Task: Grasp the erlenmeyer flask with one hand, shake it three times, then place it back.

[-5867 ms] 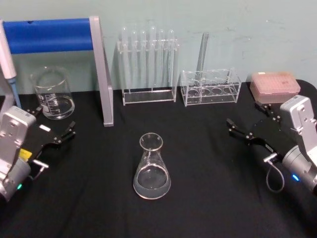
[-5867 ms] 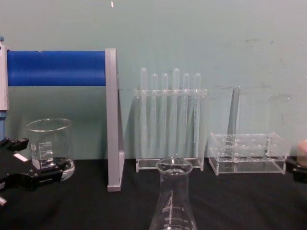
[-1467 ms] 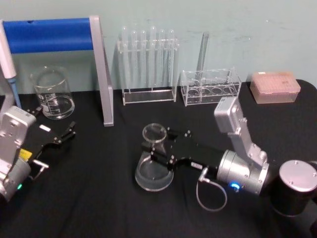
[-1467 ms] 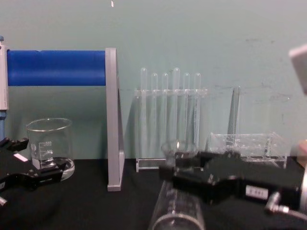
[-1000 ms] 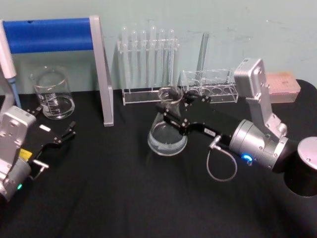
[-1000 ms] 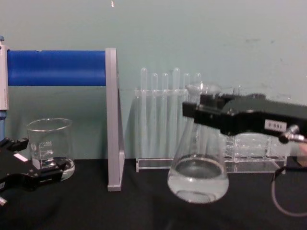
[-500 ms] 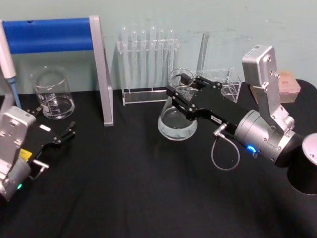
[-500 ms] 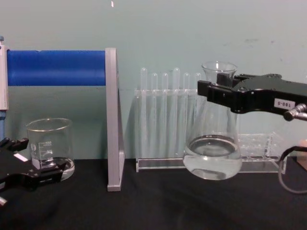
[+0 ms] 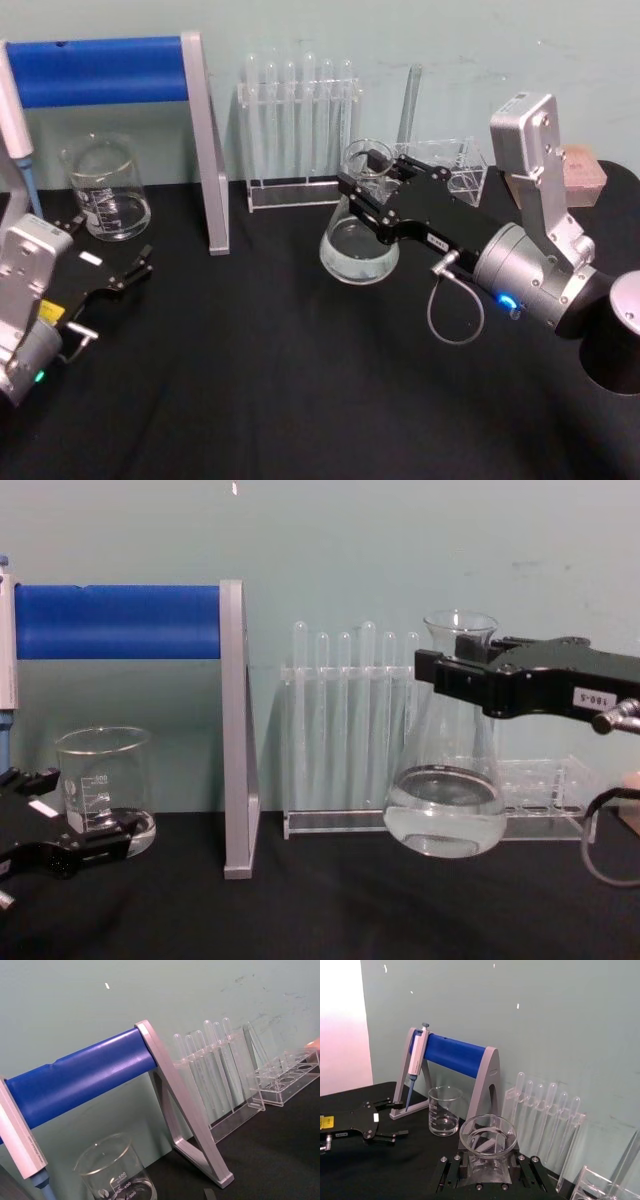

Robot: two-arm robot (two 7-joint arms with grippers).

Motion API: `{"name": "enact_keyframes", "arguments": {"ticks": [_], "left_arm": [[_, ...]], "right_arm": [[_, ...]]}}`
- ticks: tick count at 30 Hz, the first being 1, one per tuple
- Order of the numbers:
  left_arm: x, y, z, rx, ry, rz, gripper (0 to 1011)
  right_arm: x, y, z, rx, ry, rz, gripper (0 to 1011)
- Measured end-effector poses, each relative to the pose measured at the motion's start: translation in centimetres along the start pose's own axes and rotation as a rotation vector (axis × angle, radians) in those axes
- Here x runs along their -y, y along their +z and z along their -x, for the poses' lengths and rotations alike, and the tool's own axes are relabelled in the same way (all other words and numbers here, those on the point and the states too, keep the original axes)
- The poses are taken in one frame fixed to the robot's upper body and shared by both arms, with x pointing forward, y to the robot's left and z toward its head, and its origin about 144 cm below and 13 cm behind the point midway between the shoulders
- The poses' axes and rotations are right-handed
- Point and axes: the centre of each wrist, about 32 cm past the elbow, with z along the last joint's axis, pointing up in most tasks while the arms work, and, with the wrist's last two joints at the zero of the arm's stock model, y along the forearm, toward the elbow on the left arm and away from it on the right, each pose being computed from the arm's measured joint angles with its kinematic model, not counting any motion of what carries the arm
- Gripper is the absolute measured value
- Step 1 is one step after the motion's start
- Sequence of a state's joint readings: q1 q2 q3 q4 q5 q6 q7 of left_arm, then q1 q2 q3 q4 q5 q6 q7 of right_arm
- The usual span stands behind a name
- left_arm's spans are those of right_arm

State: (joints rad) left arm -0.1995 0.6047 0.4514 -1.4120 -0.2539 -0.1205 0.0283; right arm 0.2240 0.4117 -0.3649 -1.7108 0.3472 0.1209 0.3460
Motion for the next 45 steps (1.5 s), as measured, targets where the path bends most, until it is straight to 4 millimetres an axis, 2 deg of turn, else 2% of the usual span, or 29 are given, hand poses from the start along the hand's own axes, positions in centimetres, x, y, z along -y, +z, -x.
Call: {"name": "enact_keyframes", "arguments": {"ticks": [33, 40, 45], "left_arm": [[0.0, 0.0, 0.0, 0.000, 0.000, 0.000, 1001], [0.0, 0.0, 0.0, 0.000, 0.000, 0.000, 1001], [0.0, 0.0, 0.0, 0.000, 0.000, 0.000, 1001]], "right_arm": [[-0.1, -0.3, 0.1, -0.024, 0.009, 0.007, 449], [-0.7, -0.6, 1.3, -0.045, 0.076, 0.011, 449], [-1.2, -0.5, 2.9, -0.058, 0.172, 0.010, 449]]}}
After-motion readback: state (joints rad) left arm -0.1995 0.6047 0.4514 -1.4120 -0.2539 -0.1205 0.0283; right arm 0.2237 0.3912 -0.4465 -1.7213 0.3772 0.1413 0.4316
